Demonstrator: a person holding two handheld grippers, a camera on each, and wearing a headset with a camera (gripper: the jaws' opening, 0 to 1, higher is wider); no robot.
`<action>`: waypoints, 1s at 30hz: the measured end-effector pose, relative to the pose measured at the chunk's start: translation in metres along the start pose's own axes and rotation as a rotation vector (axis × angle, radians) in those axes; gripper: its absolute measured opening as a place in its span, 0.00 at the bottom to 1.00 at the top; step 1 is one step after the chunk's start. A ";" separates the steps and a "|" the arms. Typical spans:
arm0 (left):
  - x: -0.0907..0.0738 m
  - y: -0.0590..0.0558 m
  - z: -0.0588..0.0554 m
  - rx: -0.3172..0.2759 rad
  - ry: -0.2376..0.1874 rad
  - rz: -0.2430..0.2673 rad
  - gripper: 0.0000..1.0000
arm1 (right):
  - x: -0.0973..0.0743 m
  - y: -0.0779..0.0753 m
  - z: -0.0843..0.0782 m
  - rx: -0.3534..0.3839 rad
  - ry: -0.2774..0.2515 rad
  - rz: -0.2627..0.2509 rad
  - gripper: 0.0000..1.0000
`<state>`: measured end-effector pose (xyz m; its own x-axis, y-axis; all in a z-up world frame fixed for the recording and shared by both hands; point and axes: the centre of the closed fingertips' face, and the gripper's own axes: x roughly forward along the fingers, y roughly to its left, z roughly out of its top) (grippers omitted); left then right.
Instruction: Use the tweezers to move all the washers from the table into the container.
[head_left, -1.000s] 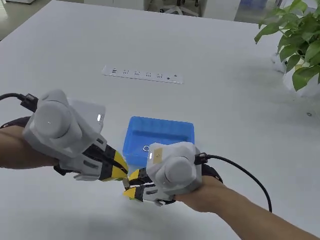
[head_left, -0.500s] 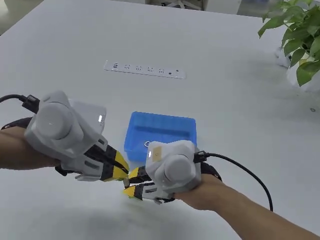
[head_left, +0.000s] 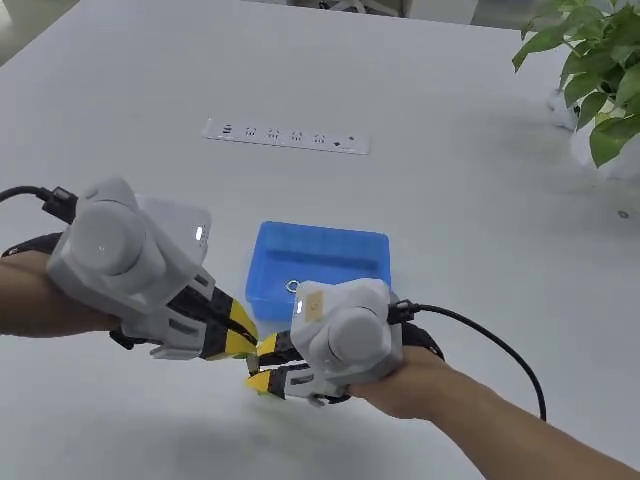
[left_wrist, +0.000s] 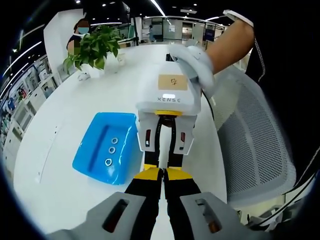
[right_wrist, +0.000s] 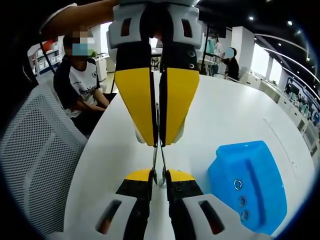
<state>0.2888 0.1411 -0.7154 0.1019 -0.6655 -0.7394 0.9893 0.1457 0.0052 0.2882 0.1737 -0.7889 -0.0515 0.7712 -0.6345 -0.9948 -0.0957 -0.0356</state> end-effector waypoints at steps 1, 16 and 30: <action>0.000 0.000 0.000 -0.001 -0.001 -0.001 0.06 | 0.000 0.000 0.000 0.001 0.000 0.001 0.12; 0.003 0.005 0.002 0.002 0.003 -0.006 0.05 | -0.003 -0.003 -0.002 0.031 0.003 -0.012 0.11; 0.001 0.005 0.003 -0.001 0.001 -0.002 0.06 | -0.007 -0.002 0.001 0.033 -0.004 -0.011 0.10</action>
<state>0.2940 0.1391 -0.7146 0.0998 -0.6653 -0.7399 0.9895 0.1448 0.0033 0.2900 0.1692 -0.7838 -0.0411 0.7745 -0.6313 -0.9977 -0.0664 -0.0165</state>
